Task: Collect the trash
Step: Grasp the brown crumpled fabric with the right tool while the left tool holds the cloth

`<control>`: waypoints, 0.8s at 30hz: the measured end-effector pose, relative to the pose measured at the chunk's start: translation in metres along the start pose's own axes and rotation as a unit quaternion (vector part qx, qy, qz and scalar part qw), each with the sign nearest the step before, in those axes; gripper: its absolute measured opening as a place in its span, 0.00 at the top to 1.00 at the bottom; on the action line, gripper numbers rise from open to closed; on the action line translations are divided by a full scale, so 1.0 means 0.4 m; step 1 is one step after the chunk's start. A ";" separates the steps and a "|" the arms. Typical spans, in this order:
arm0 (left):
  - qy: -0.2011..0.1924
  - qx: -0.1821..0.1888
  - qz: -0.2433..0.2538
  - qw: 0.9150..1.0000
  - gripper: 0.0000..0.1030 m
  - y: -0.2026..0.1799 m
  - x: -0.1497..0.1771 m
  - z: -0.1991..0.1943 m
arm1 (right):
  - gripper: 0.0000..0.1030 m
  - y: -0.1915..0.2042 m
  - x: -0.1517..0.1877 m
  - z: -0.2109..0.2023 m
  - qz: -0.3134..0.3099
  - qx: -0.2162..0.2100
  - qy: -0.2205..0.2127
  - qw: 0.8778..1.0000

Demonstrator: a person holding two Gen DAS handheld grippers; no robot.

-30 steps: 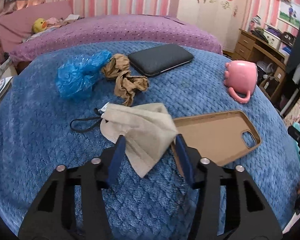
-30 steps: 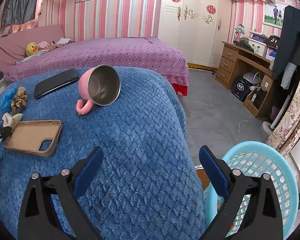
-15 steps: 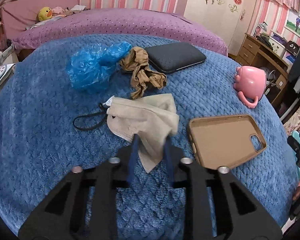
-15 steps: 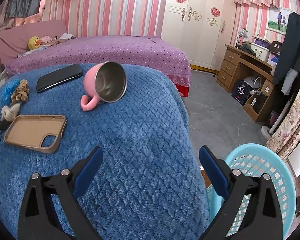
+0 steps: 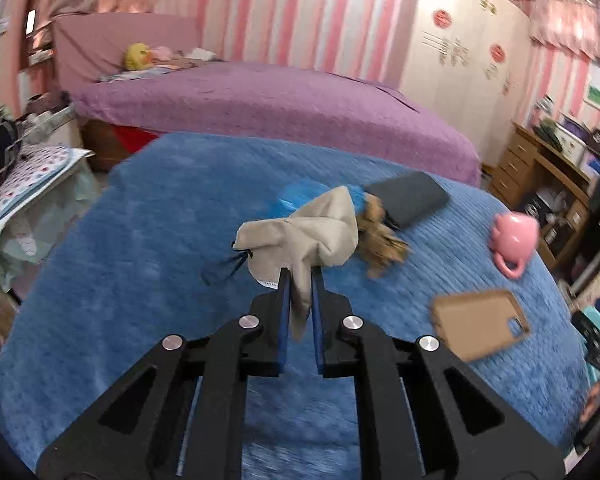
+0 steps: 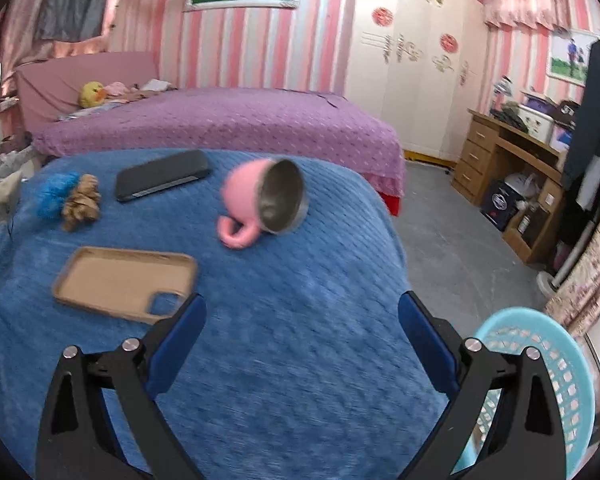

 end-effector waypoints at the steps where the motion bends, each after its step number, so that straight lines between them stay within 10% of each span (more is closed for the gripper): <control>1: -0.001 -0.012 -0.004 1.000 0.92 0.015 -0.005 0.009 | 0.08 0.020 -0.006 0.004 -0.003 -0.002 -0.001 1.000; 15: -0.033 -0.074 -0.005 0.997 0.92 0.132 -0.049 0.064 | 0.08 0.391 -0.141 0.186 -0.084 -0.074 -0.002 0.994; 24: -0.042 -0.042 -0.029 0.998 0.92 0.158 -0.064 0.064 | 0.10 0.525 -0.160 0.332 -0.097 -0.098 0.037 0.990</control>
Point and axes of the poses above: each gripper's, at about its wrist camera, not at the fingertips, and z roughly the way its jaws point, y to its left, x to its underside, the point moved 1 cm from there along z, roughly the way its jaws point, and after that the axes turned 9 degrees about -x, right-handed, at the moved point
